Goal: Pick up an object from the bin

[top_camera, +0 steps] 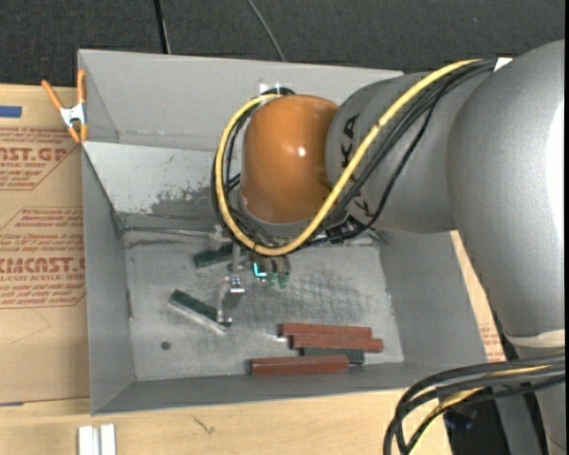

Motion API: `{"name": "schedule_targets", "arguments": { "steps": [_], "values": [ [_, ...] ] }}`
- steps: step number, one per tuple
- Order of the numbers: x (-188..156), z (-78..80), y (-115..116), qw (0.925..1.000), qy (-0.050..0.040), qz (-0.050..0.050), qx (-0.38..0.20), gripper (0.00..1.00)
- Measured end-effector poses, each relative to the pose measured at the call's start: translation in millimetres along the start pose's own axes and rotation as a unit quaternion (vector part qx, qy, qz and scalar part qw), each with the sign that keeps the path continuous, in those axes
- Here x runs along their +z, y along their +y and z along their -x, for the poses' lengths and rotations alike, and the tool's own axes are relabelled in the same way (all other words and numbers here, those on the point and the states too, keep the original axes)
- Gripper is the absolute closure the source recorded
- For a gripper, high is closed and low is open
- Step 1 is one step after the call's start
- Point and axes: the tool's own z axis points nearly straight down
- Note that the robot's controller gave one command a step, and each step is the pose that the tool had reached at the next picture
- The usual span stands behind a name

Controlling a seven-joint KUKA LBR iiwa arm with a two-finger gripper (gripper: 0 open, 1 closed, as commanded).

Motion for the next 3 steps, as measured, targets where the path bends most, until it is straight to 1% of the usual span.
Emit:
{"name": "schedule_targets", "arguments": {
  "steps": [1,2,3],
  "values": [
    [-4,2.1,-1,1.0000,-0.0037,0.001,0.001,0.00],
    [76,-15.6,20,0.9994,-0.0023,0.001,-0.034,1.00],
    [76,-15.6,20,0.9994,-0.0023,0.001,-0.033,1.00]
  ]
}}
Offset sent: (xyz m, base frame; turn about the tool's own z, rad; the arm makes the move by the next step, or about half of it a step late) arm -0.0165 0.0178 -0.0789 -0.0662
